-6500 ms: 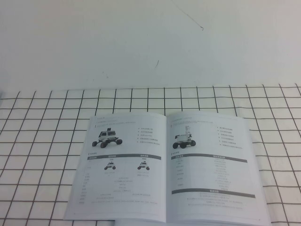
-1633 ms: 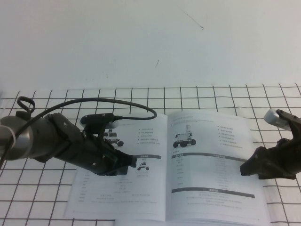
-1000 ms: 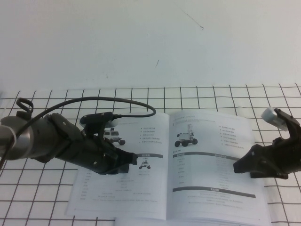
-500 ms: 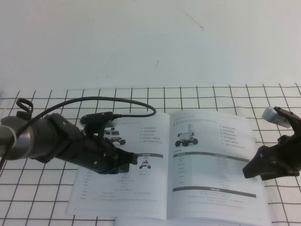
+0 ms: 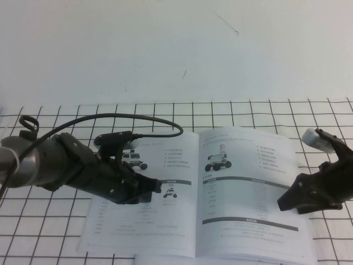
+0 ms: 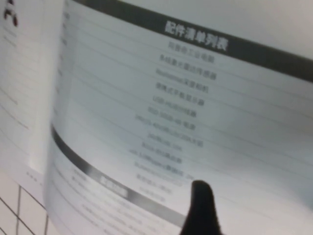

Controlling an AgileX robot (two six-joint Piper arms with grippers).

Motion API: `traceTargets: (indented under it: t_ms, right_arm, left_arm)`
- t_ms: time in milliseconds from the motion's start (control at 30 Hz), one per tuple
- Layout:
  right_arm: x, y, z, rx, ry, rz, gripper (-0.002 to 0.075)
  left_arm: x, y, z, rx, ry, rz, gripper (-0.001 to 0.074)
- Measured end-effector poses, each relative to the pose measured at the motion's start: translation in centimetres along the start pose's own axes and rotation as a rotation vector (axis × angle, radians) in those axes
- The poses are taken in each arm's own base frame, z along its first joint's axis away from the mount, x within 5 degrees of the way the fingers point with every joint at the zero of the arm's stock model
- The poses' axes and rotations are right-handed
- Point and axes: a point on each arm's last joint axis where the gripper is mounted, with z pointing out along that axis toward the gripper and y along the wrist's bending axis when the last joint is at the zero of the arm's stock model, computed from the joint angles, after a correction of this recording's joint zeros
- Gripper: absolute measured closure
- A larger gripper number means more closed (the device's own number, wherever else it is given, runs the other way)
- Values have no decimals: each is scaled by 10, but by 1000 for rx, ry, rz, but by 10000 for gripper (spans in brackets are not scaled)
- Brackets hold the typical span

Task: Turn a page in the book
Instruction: Open the closed book

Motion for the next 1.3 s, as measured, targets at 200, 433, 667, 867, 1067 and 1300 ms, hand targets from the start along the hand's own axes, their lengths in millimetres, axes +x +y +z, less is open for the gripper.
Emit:
traceTargets:
  t_ms: [200,433,667,867,1067,1300]
  right_arm:
    - [-7,10,5,-75,-69,0,230]
    - [-6,10,6,-68,-58,-7,230]
    - [-4,3,-1,44,73,-35,230]
    - [-6,1,-4,78,91,-22,230]
    - [-6,0,-4,91,100,-13,230]
    - [-11,4,-3,64,45,24,230]
  left_arm:
    - [0,0,0,0,0,-1,738]
    - [0,0,0,0,0,-1,738]
    - [0,0,0,1,-1,-2,738]
    - [0,0,0,1,-1,-2,738]
    - [0,0,0,2,-1,-4,738]
    - [-1,0,0,7,-7,-23,738]
